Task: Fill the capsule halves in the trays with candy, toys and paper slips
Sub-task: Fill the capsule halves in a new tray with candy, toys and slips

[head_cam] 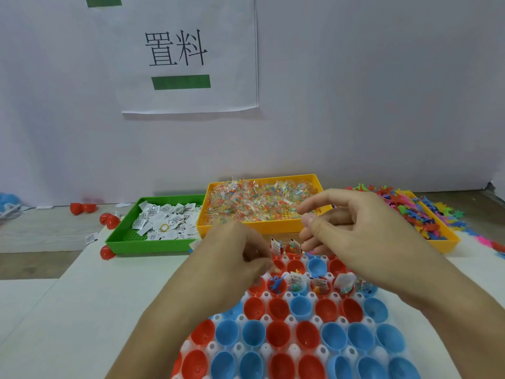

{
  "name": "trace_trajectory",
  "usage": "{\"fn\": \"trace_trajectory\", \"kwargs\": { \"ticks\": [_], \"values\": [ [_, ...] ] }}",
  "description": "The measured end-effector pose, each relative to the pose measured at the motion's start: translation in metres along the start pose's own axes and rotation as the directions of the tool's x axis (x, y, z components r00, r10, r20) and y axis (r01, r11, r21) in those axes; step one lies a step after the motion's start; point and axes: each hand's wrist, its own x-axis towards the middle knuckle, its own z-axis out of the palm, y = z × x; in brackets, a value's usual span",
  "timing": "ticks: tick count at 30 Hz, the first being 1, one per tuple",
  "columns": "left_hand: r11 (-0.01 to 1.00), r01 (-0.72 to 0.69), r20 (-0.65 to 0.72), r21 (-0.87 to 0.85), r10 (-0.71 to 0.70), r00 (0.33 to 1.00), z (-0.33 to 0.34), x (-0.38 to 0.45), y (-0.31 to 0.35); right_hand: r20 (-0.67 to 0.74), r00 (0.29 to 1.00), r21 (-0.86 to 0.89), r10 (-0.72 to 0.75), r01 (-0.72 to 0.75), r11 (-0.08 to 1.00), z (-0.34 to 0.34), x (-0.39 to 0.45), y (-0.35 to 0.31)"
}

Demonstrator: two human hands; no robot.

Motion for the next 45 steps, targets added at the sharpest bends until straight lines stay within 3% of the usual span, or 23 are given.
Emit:
{"fn": "trace_trajectory", "kwargs": {
  "ticks": [4,8,18,30,41,45],
  "values": [
    [0.982,-0.009,-0.006,0.19,0.01,1.0,0.008,0.003,-0.004,0.01,1.0,-0.051,-0.028,0.029,0.998,0.001,0.0,0.003],
    [0.965,-0.02,-0.023,0.26,0.027,0.999,0.013,0.004,-0.003,0.008,0.999,-0.072,-0.038,0.039,0.997,0.0,0.0,0.005],
    [0.958,-0.049,-0.052,0.281,0.067,0.996,0.019,0.004,0.0,0.016,0.999,-0.097,-0.052,0.053,0.994,-0.005,0.001,0.007],
    [0.921,-0.003,0.028,0.39,-0.008,1.0,0.042,0.018,0.003,0.001,0.998,-0.097,-0.065,0.064,0.993,-0.014,0.001,0.004],
    [0.934,-0.035,0.022,0.357,0.029,0.999,0.045,0.021,-0.001,0.014,0.998,-0.088,-0.058,0.059,0.994,-0.018,0.0,0.002],
    [0.97,-0.038,-0.033,0.24,0.048,0.998,0.031,0.016,-0.006,0.03,0.998,-0.099,-0.062,0.065,0.993,-0.019,0.0,0.004]
  ]
}}
